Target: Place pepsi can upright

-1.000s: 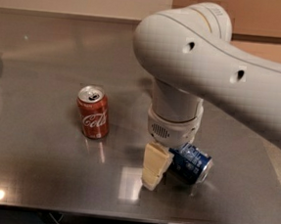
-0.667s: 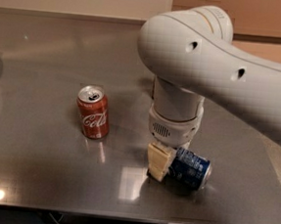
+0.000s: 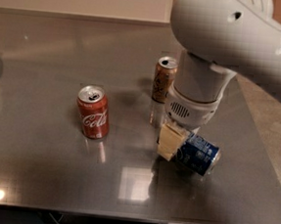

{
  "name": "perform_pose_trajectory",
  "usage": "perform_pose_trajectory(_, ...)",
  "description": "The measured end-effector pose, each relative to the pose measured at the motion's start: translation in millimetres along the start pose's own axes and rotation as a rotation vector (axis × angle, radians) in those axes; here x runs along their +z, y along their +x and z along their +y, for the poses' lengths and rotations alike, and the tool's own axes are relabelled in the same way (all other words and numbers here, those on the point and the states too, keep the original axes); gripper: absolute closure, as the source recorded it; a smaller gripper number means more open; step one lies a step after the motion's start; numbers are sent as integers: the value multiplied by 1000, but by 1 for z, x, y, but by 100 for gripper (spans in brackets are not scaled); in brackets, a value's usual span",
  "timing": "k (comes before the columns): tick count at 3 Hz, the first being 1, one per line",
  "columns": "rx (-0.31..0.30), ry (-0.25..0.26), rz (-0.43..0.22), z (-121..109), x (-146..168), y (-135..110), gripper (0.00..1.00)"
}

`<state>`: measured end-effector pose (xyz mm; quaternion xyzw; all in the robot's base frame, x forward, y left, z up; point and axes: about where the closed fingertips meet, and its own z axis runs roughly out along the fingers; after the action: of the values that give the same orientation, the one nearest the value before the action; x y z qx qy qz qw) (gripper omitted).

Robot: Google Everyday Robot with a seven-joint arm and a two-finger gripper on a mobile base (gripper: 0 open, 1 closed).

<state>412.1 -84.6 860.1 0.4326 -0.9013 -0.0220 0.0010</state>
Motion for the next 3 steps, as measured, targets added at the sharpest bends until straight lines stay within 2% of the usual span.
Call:
perform_pose_trajectory(1, -26, -20, -83, -9, -19, -5, 100)
perform_pose_trajectory(2, -60, -68, -249, -14, -32, -6, 100)
perform_pose_trajectory(3, -99, -110, -474, -15, -41, -16, 100)
